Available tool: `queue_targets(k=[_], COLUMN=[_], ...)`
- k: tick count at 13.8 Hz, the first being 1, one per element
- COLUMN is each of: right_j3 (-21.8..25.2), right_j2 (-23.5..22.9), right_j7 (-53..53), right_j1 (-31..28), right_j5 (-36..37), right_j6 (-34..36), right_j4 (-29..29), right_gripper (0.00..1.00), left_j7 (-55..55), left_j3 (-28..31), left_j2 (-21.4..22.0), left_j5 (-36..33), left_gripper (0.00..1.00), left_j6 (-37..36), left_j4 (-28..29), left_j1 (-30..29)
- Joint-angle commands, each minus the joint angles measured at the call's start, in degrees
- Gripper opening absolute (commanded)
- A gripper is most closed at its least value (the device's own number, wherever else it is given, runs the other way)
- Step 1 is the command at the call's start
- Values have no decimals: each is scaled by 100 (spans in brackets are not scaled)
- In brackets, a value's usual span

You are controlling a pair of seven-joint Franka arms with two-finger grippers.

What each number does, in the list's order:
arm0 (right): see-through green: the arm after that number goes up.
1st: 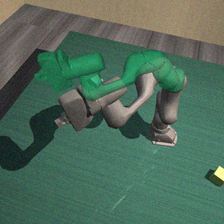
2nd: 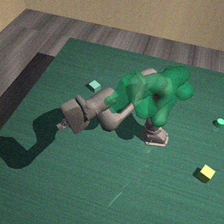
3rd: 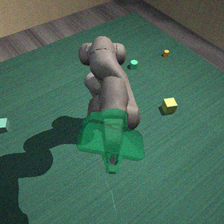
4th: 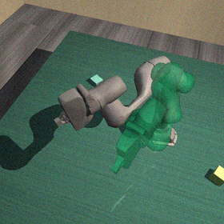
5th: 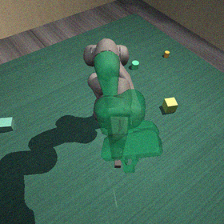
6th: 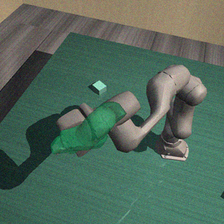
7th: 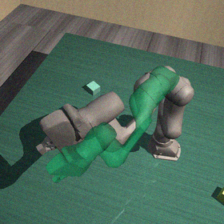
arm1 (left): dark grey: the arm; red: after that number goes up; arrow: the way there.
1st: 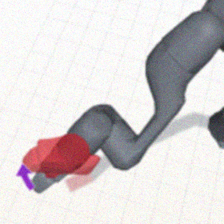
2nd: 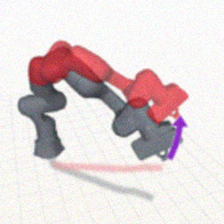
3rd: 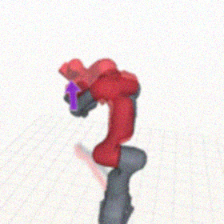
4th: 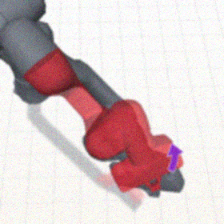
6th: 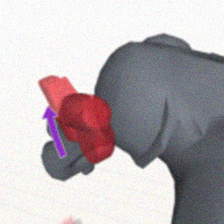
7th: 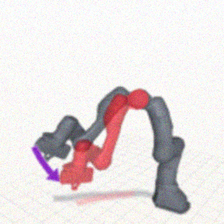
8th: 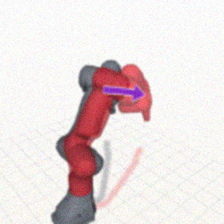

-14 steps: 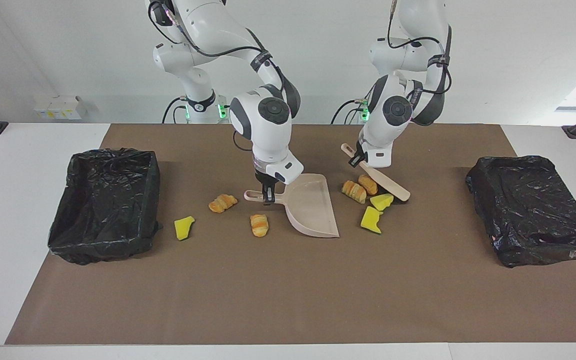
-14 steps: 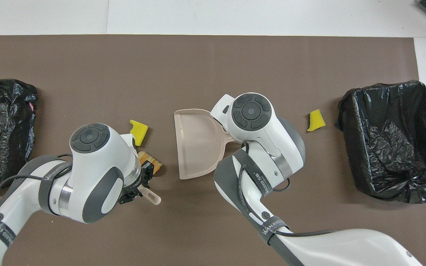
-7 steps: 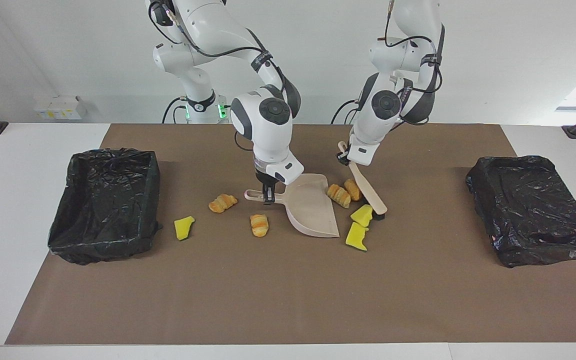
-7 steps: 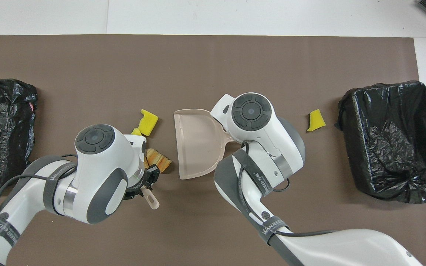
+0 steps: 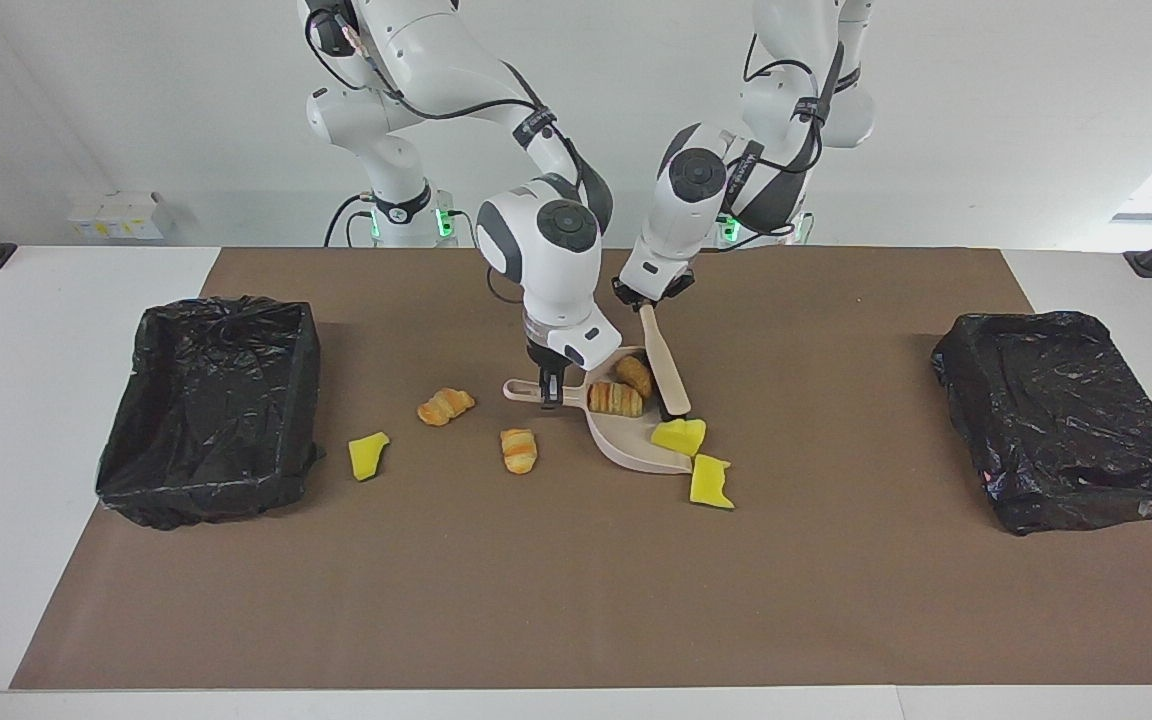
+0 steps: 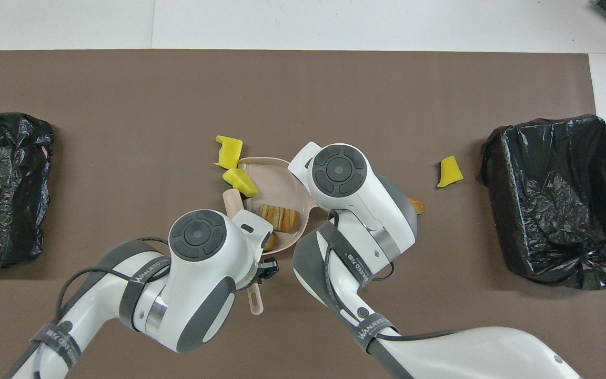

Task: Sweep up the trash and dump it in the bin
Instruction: 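Sweep the sponge and crusts into the dustpan with the left gripper's brush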

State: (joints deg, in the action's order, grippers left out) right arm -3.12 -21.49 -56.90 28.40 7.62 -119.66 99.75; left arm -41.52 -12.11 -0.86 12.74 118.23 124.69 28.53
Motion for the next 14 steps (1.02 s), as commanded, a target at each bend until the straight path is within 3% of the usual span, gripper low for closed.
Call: queue_targets(k=[1, 5, 8, 11, 14], right_j3=[-31, -13, -5, -4, -13], right_j2=[-4, 39, 110, 171, 207], right_j7=[135, 187, 1056, 1128, 1452], right_j1=[-10, -19, -19, -28, -19], right_j5=[64, 64, 81, 178, 283], right_j6=[-84, 91, 381, 469, 478], right_j4=[45, 19, 1, 1, 1], right_gripper=[0, 0, 0, 0, 0], left_j7=[310, 1118, 2082, 2991, 4435], left_j3=[86, 165, 165, 174, 165], left_j2=[6, 147, 104, 77, -11], left_j5=[45, 36, -61, -263, -691], left_gripper=[0, 0, 0, 0, 0], left_j6=[-150, -1589, -1558, -1470, -874], left_j4=[-279, -813, -885, -912, -859], left_j1=[100, -31, -548, -962, -1383])
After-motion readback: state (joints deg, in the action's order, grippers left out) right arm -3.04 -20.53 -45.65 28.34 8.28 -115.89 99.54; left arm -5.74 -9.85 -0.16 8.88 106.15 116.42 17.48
